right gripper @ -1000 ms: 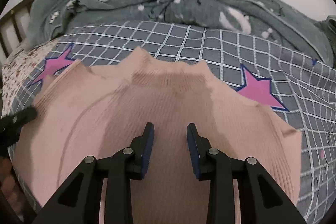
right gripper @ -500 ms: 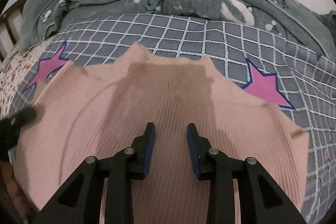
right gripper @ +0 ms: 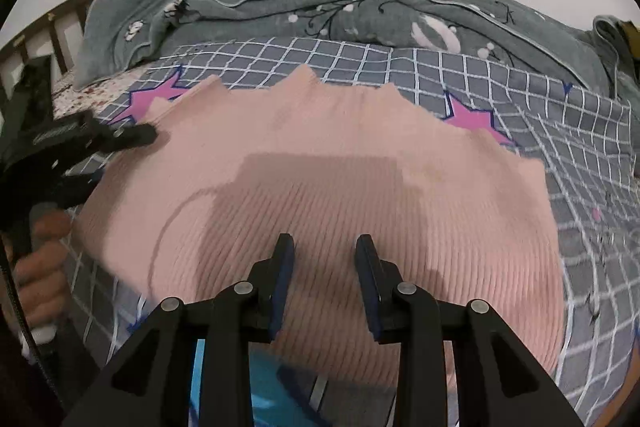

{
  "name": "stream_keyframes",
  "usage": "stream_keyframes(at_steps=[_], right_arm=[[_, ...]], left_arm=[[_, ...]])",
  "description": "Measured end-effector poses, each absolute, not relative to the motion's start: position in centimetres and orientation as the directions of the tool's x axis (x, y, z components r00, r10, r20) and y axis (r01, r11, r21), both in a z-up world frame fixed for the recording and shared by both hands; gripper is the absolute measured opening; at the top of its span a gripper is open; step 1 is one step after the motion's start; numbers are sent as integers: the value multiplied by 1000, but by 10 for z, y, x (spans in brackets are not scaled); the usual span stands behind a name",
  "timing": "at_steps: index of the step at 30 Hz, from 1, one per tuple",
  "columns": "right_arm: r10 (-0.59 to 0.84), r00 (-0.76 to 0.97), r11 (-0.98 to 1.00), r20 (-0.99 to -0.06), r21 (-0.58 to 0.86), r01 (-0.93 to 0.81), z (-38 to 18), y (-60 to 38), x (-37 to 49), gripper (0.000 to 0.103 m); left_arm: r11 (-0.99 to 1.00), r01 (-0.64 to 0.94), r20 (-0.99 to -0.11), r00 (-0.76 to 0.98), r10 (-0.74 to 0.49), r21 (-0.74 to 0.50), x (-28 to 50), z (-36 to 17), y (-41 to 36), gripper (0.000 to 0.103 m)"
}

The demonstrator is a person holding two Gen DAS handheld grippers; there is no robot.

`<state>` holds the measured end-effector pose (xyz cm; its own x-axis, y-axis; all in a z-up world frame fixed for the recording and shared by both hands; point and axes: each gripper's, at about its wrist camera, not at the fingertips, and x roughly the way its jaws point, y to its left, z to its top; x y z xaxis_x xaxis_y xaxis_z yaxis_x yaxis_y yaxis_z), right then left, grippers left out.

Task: Fold small clothes

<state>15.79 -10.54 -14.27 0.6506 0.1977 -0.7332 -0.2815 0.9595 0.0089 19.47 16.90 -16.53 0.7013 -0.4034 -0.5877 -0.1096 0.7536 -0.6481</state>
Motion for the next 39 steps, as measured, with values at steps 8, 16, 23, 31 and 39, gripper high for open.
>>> stream_keyframes(at_steps=[8,16,23,31,39], right_arm=[[221,702,955,-677,5,-296,-158,-109,137,32],[376,671,922,-639,184,-341,-141,-166,105,32],[356,721,934,-594,252,-253,-127,-230,87,32],[309,779,938,-545,309,-156,-109,-298,70,32],[275,787,945,-553,306,-115,-106,-334,61,32]], left_arm=[[763,-148,-606,707,-364,-630,194,-170,171,27],[702,-235,-631,678,-377,-672,193,-138,165,22],[785,-184,-649,686,-329,-592,187,-63,106,22],[833,-135,-681,652,-334,-537,200,-18,1,21],[854,-10,-746,493,-449,-520,230,-65,-125,26]])
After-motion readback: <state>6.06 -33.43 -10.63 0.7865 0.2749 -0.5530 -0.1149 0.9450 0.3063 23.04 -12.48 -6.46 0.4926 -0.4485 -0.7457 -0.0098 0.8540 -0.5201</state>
